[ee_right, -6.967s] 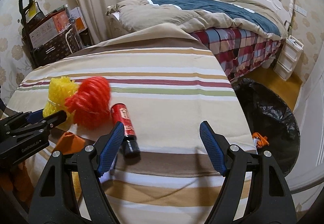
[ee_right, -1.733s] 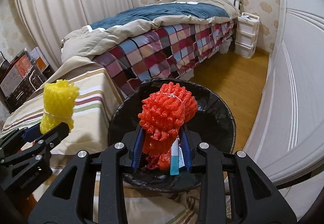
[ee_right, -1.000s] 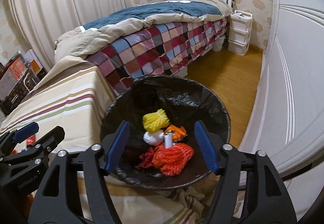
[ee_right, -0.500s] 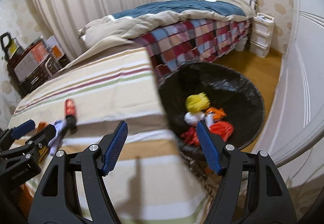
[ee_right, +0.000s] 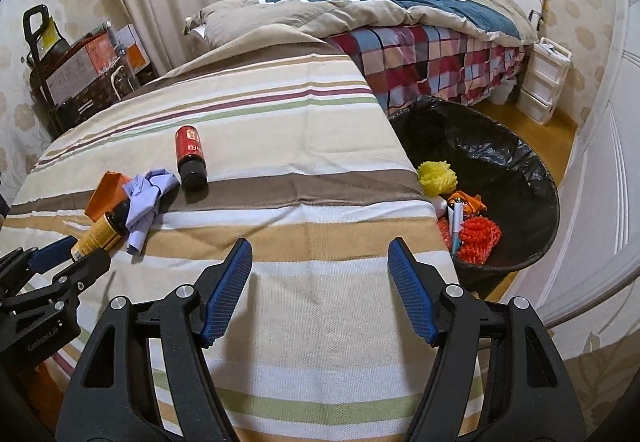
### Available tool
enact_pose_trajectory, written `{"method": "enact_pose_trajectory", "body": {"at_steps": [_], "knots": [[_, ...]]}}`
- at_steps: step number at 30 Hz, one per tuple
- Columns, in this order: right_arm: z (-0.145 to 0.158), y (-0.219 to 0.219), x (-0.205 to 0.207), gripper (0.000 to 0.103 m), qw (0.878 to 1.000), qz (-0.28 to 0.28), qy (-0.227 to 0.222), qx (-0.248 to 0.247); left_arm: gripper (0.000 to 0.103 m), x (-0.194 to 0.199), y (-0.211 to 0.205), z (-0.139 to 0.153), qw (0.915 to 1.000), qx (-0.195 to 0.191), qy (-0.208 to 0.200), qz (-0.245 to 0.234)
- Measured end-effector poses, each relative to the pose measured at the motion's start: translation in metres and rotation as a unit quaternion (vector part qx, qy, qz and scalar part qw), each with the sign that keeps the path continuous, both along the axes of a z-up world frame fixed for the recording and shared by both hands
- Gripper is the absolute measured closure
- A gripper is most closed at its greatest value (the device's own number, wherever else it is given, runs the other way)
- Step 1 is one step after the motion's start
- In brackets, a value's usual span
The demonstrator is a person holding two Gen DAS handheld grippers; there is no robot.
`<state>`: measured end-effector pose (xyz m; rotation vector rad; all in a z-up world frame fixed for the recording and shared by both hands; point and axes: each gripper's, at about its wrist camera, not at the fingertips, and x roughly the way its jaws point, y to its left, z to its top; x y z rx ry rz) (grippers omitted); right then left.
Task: Collect trash
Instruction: 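Move both tools back toward the remaining items on the bed, then grasp the gold spray can with the left tool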
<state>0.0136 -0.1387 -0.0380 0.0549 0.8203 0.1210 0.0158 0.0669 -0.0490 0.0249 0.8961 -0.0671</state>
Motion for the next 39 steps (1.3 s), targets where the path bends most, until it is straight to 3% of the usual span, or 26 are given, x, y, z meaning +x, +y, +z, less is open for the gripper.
{"method": "enact_pose_trajectory", "body": {"at_steps": [4,11,14,22,30,39], "knots": [[-0.003,-0.002,0.002,0.033,1.0,-0.002,0.007,0.005,0.052,0.005,-0.002,-0.003,1.0,0.001,0.006,-0.002],[-0.003,0.0,0.002,0.03,1.0,0.002,0.007,0.001,0.072,0.001,-0.006,-0.004,0.9998,0.011,-0.003,-0.014],[-0.003,0.0,0.002,0.029,1.0,0.002,0.007,0.001,0.075,-0.001,-0.003,-0.004,0.9999,0.005,-0.004,-0.014],[-0.004,0.001,0.002,0.029,1.0,0.002,0.007,0.0,0.075,-0.015,0.009,-0.003,1.0,-0.004,-0.003,-0.004],[-0.003,0.005,0.0,0.029,1.0,0.006,0.008,0.001,0.075,-0.02,0.04,-0.004,0.9993,-0.01,0.0,0.036],[-0.003,0.047,-0.004,0.029,0.998,0.061,0.014,-0.007,0.075,-0.019,0.072,-0.003,0.997,-0.011,0.001,0.076]]}}
